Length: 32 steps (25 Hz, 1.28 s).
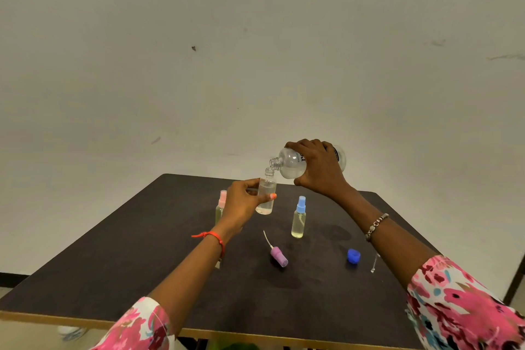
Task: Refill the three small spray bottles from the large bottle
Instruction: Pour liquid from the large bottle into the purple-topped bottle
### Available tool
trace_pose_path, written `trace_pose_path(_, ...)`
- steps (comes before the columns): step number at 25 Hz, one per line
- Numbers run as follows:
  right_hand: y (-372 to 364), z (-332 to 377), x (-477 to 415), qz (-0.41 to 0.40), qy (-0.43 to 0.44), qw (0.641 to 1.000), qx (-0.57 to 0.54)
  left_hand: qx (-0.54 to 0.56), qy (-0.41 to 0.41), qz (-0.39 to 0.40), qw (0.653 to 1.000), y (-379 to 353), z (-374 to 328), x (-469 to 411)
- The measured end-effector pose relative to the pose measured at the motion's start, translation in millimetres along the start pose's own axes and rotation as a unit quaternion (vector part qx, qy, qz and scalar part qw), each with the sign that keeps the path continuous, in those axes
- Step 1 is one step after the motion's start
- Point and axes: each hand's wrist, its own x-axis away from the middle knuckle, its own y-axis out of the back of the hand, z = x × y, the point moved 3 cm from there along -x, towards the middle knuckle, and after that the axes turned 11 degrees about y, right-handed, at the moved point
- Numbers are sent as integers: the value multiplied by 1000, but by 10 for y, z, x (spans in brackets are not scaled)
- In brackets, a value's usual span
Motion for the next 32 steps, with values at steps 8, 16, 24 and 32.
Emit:
trace_pose_path(8,13,7,16,-9,3,1000,-4,-3,-1,0,1000,-15,-3,2)
trace_pose_path(16,17,-10,33,-6,0,1000,0,-10,-1,-1,1000,-28,15,-17)
trace_pose_path(24,17,-29,43,-1,-1,1000,-2,-15,0,-2,1000,-53,18,-32)
trace_pose_path(32,8,-39,37,-3,0,1000,-3,-15,-2,-6,1000,-52,17,-41)
